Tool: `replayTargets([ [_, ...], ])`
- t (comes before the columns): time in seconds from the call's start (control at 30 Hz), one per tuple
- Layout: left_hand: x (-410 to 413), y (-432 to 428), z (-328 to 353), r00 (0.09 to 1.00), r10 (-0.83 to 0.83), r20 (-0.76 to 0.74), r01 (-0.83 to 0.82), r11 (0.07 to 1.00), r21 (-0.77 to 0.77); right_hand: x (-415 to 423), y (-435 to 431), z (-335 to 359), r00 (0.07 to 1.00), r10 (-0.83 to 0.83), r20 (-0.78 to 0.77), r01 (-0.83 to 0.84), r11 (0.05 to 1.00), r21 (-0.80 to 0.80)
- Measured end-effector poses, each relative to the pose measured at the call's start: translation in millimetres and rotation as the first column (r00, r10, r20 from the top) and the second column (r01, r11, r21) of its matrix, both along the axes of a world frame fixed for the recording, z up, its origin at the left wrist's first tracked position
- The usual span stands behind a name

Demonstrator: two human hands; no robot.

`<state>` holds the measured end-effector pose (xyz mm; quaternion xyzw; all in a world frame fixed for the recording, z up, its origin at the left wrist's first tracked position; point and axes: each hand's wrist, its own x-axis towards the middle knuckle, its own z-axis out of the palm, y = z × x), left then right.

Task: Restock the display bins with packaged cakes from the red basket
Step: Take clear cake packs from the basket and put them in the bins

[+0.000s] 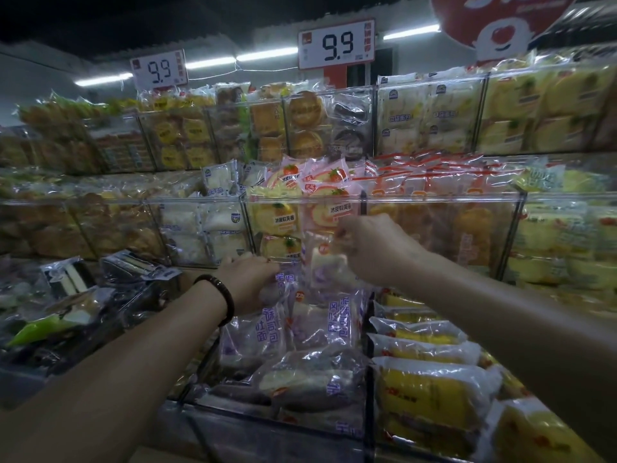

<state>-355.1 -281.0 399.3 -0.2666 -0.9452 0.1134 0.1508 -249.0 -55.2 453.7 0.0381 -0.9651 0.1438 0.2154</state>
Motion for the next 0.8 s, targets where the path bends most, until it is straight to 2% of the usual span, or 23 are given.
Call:
replayTargets([
  [0.07,2.3,0.8,0.6,1.0,-0.001,0.006,0.001,1.0,0.0,-3.6,-2.3,-13.6,0.997,0.036,0.065,-0.039,0.999,0.037],
  [0.2,3.0,0.1,-1.0,1.0,-0.001,0.021,0.001,1.0,0.006,-12.3,-3.1,-26.5,0.999,-0.018,-0.043,0.022,0.995,0.096],
  [0.27,2.2,-0.5,-1.3,1.0,-0.011,0.021,0.011,1.0,0.004,-15.1,-5.5,-27.9,0.999,-0.014,-0.05,0.019,0.994,0.11],
  [0.4,-1.6,-3.0,-2.8,0.999,-0.034,-0.02,0.034,0.999,0.004,-19.1,-9.0,-23.6,0.997,-0.029,0.075,0.023,0.997,0.074],
  [0.5,-1.7,-4.1,-3.6,0.999,-0.035,-0.014,0.036,0.999,0.036,-26.1,-10.7,-27.7,0.992,-0.052,0.111,0.047,0.998,0.044],
  [0.67,1.6,-2.7,-5.3,0.999,-0.038,-0.007,0.038,0.998,0.048,-33.8,-24.2,-40.7,0.981,0.009,0.194,-0.037,0.989,0.14],
  [0.8,-4.9,-8.6,-5.9,0.995,-0.095,-0.003,0.095,0.99,0.108,-36.8,-27.0,-36.0,0.978,-0.008,0.21,-0.028,0.985,0.168],
])
